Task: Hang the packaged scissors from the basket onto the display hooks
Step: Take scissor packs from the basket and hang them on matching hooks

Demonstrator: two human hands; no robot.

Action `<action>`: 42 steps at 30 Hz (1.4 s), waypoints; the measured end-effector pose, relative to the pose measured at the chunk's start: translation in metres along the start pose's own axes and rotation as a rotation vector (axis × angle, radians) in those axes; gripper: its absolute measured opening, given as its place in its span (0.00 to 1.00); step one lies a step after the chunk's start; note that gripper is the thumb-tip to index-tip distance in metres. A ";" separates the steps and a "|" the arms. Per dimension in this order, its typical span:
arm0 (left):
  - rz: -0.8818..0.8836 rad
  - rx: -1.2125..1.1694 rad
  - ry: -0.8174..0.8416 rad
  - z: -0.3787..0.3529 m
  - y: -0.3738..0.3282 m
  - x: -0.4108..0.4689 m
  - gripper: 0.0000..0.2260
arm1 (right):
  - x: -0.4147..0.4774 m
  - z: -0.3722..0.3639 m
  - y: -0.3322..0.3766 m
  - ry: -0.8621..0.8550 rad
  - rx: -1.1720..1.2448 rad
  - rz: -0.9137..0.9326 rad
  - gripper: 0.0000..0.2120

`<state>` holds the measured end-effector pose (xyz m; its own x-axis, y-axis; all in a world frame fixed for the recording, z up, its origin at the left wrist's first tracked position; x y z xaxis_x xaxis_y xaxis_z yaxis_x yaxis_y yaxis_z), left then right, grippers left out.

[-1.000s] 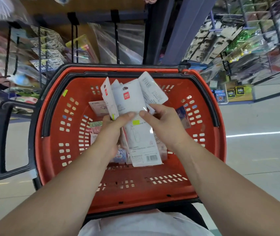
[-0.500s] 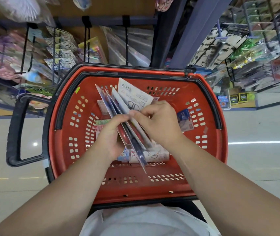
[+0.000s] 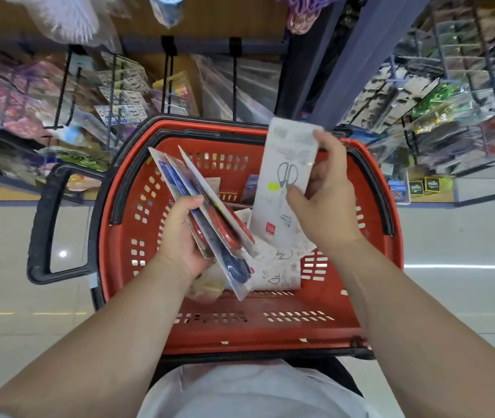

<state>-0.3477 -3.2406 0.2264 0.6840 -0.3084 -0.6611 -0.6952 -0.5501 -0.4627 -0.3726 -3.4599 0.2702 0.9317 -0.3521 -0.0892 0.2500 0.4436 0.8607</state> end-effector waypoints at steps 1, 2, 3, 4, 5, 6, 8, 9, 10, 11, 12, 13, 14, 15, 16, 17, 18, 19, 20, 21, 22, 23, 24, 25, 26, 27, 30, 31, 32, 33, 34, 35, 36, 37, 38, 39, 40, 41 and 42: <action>-0.004 0.010 0.006 -0.001 0.000 0.000 0.23 | -0.002 0.001 0.002 0.049 0.055 -0.008 0.46; -0.006 0.026 0.006 -0.001 0.000 0.001 0.24 | -0.005 -0.003 0.005 0.097 0.097 -0.037 0.52; 0.004 0.041 0.023 -0.006 0.001 0.000 0.24 | -0.008 -0.009 0.008 0.153 0.137 -0.076 0.51; 0.012 0.059 0.037 -0.010 0.003 -0.001 0.22 | -0.011 -0.018 0.010 0.216 0.155 -0.109 0.44; 0.023 0.075 0.050 -0.016 0.005 -0.003 0.17 | -0.013 -0.028 0.012 0.276 0.168 -0.118 0.33; 0.029 0.087 0.046 -0.020 0.008 -0.005 0.13 | -0.017 -0.036 0.014 0.317 0.185 -0.125 0.20; 0.042 0.092 0.015 -0.023 0.013 -0.006 0.13 | -0.022 -0.045 0.011 0.371 0.322 -0.232 0.07; 0.047 0.092 0.011 -0.023 0.015 -0.007 0.14 | -0.022 -0.047 0.009 0.373 0.384 -0.309 0.10; 0.045 0.097 0.013 -0.022 0.016 -0.008 0.16 | -0.021 -0.047 0.005 0.369 0.412 -0.354 0.10; 0.048 0.105 0.024 -0.022 0.017 -0.010 0.16 | -0.020 -0.046 0.002 0.368 0.413 -0.373 0.07; 0.051 0.115 0.030 -0.021 0.017 -0.011 0.14 | -0.019 -0.045 -0.001 0.373 0.394 -0.386 0.07; 0.057 0.122 0.042 -0.023 0.018 -0.014 0.11 | -0.020 -0.043 -0.003 0.377 0.381 -0.407 0.10; 0.054 0.112 0.038 -0.023 0.020 -0.015 0.12 | -0.019 -0.041 -0.005 0.368 0.372 -0.430 0.13; 0.050 0.091 0.032 -0.023 0.021 -0.016 0.13 | -0.018 -0.039 -0.006 0.356 0.331 -0.445 0.15; 0.042 0.060 0.023 -0.023 0.023 -0.018 0.13 | -0.019 -0.038 -0.008 0.353 0.275 -0.459 0.16; 0.036 0.032 0.008 -0.023 0.023 -0.019 0.12 | -0.020 -0.036 -0.007 0.365 0.242 -0.489 0.18; 0.034 0.011 -0.005 -0.024 0.024 -0.020 0.12 | -0.020 -0.035 -0.008 0.382 0.261 -0.538 0.19; 0.032 -0.003 -0.025 -0.025 0.024 -0.021 0.13 | -0.022 -0.035 -0.007 0.413 0.345 -0.596 0.19; 0.040 0.002 -0.040 -0.025 0.024 -0.021 0.15 | -0.024 -0.037 -0.007 0.458 0.458 -0.649 0.19; 0.058 0.028 -0.057 -0.027 0.024 -0.020 0.17 | -0.027 -0.039 -0.005 0.500 0.549 -0.670 0.18; 0.084 0.070 -0.083 -0.027 0.023 -0.019 0.17 | -0.030 -0.042 -0.004 0.517 0.598 -0.640 0.17; 0.102 0.123 -0.122 -0.028 0.022 -0.017 0.18 | -0.033 -0.043 -0.002 0.507 0.600 -0.595 0.15; 0.104 0.178 -0.181 -0.027 0.020 -0.014 0.17 | -0.034 -0.045 -0.001 0.478 0.592 -0.552 0.15; 0.092 0.229 -0.247 -0.026 0.019 -0.011 0.17 | -0.035 -0.046 0.000 0.444 0.592 -0.531 0.16; 0.076 0.269 -0.306 -0.026 0.018 -0.010 0.17 | -0.035 -0.047 -0.001 0.419 0.587 -0.527 0.18; 0.060 0.307 -0.341 -0.025 0.016 -0.011 0.19 | -0.035 -0.047 0.000 0.409 0.582 -0.528 0.19; 0.106 0.311 -0.230 -0.027 0.013 -0.017 0.29 | -0.033 -0.053 -0.002 0.400 0.506 -0.522 0.18; 0.115 0.332 -0.195 -0.028 0.013 -0.019 0.30 | -0.033 -0.055 -0.002 0.403 0.467 -0.491 0.18; 0.109 0.365 -0.184 -0.028 0.012 -0.021 0.29 | -0.034 -0.058 -0.002 0.423 0.436 -0.453 0.19; 0.098 0.385 -0.189 -0.026 0.011 -0.023 0.29 | -0.036 -0.060 0.000 0.454 0.432 -0.432 0.20; 0.085 0.385 -0.200 -0.024 0.008 -0.024 0.28 | -0.037 -0.062 0.000 0.490 0.464 -0.442 0.20; 0.062 0.373 -0.218 -0.021 0.005 -0.024 0.26 | -0.036 -0.063 0.001 0.517 0.524 -0.482 0.20; 0.031 0.368 -0.235 -0.016 -0.001 -0.026 0.24 | -0.033 -0.064 0.001 0.553 0.570 -0.521 0.20; -0.008 0.373 -0.245 -0.011 -0.007 -0.028 0.25 | -0.028 -0.066 0.000 0.579 0.591 -0.539 0.19; -0.050 0.394 -0.249 -0.006 -0.015 -0.032 0.27 | -0.021 -0.067 -0.003 0.600 0.566 -0.531 0.18; -0.096 0.437 -0.245 -0.001 -0.024 -0.037 0.29 | -0.013 -0.069 -0.008 0.614 0.538 -0.506 0.17; -0.141 0.490 -0.251 0.003 -0.033 -0.044 0.28 | -0.006 -0.069 -0.014 0.618 0.501 -0.480 0.16; -0.186 0.546 -0.270 0.007 -0.042 -0.052 0.28 | -0.001 -0.070 -0.023 0.608 0.451 -0.473 0.16; -0.224 0.590 -0.298 0.009 -0.051 -0.062 0.29 | 0.003 -0.072 -0.034 0.601 0.381 -0.473 0.17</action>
<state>-0.3567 -3.1863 0.2852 0.7937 0.0355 -0.6072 -0.6062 -0.0356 -0.7945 -0.3594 -3.4164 0.2049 0.7603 0.1143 -0.6395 0.6424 0.0143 0.7663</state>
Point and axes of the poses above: each hand's wrist, its own x-axis towards the middle knuckle, its own z-axis out of the back of the hand, y = z × x, the point moved 1 cm from there along x, towards the middle knuckle, and after that the axes turned 2 degrees about -x, right-handed, at the moved point
